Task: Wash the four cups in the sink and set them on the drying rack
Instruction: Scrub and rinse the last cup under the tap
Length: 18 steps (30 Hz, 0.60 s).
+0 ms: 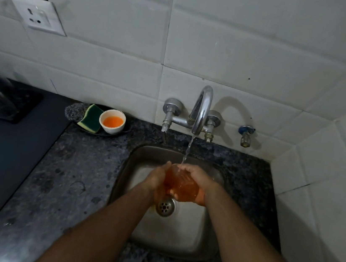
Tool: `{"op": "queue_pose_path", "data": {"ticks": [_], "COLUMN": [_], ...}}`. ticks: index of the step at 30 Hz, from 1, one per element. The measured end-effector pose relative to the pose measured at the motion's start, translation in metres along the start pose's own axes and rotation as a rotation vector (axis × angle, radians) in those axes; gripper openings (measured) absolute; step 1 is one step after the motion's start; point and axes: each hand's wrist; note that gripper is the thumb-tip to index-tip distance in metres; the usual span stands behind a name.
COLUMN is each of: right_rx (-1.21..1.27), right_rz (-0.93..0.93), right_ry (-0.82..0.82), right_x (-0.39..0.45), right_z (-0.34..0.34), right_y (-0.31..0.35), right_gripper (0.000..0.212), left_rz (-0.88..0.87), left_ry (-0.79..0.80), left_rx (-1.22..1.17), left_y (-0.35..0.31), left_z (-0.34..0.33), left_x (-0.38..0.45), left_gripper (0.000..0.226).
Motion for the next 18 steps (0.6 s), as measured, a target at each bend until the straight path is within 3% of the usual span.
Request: {"op": "queue_pose_path", "data": {"ticks": [6,10,13,15,18], "right_rx": [0.168,0.168,0.123,-0.118,-0.773], "right_rz": [-0.036,0.142,0.360,0.487,0.697], "right_ry": [-0.042,-0.125,-0.294,-0.406,-0.578], "right_x": [0.024,0.031,0.029,0.026,0.022], "right_z": [-0.004,-0.012,-0.023,-0.028,-0.020], "right_y": [-0.015,-0.018,-0.019,-0.025,-0.036], "right_gripper": [0.041,0.036,0.025,0.030,0.026], "left_rz": [0.081,0.053,0.064,0.036,-0.075], "left_ry": [-0.063,-0.037,-0.014,-0.020,-0.117], "left_rx": [0.126,0.209,0.283,0.247,0.207], "left_y": [0.006,0.001,-0.004,-0.006,-0.010], "left_z": [0.004,0.011,0.018,0.020,0.032], "left_x": [0.005,0.003,0.000,-0.002,0.002], "left_gripper": [0.046,0.045,0.054,0.054,0.051]}}
Point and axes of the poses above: each hand's wrist, its own x-axis towards the middle knuckle, its own z-axis out of the back of the hand, y = z × x, and after that the axes turned 9 degrees about y, right-handed
